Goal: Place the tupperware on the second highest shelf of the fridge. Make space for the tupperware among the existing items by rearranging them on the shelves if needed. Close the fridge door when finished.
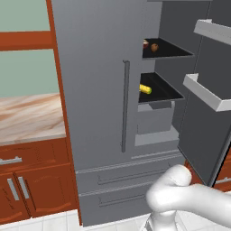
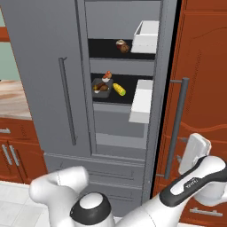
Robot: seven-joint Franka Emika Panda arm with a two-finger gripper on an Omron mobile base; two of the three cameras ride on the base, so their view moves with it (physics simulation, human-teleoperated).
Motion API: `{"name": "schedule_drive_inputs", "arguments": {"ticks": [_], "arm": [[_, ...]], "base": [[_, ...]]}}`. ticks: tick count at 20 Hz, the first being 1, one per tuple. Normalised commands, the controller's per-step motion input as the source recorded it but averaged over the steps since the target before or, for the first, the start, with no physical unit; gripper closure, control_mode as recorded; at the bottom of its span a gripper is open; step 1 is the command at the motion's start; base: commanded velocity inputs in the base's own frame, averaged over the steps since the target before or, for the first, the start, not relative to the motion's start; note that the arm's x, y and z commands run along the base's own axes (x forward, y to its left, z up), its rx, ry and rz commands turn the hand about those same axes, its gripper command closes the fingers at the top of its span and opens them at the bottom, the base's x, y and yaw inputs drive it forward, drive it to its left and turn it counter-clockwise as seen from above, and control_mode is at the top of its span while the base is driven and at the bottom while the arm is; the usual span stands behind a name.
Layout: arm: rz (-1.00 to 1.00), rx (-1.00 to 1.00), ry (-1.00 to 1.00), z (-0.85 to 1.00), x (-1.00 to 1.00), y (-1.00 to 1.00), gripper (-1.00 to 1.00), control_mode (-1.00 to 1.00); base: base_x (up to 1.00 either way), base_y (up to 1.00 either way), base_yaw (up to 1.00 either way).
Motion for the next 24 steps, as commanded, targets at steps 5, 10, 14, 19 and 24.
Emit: {"name": "schedule_drive_inputs", "arguments": {"ticks": [5,10,14,19,24], "arm": [[0.13,0.11,0.00,-0.40,0.65,-0.50,-1.00,-1.00],[0.14,0.09,0.00,-0.34,0.62,-0.40,-1.00,-1.00],[0.20,0.00,0.00,-0.26,0.30,0.11,-1.00,-1.00],[0.26,-0.06,0.05,-0.28,-0.25,0.73,-1.00,-1.00],[0.32,-0.21,-0.16,-0.36,-0.96,1.00,-1.00,-1.00]], "base": [[0.00,0.00,0.00],[0.00,0.00,0.00],[0.00,0.00,0.00],[0.00,0.00,0.00],[0.00,0.00,0.00]]}}
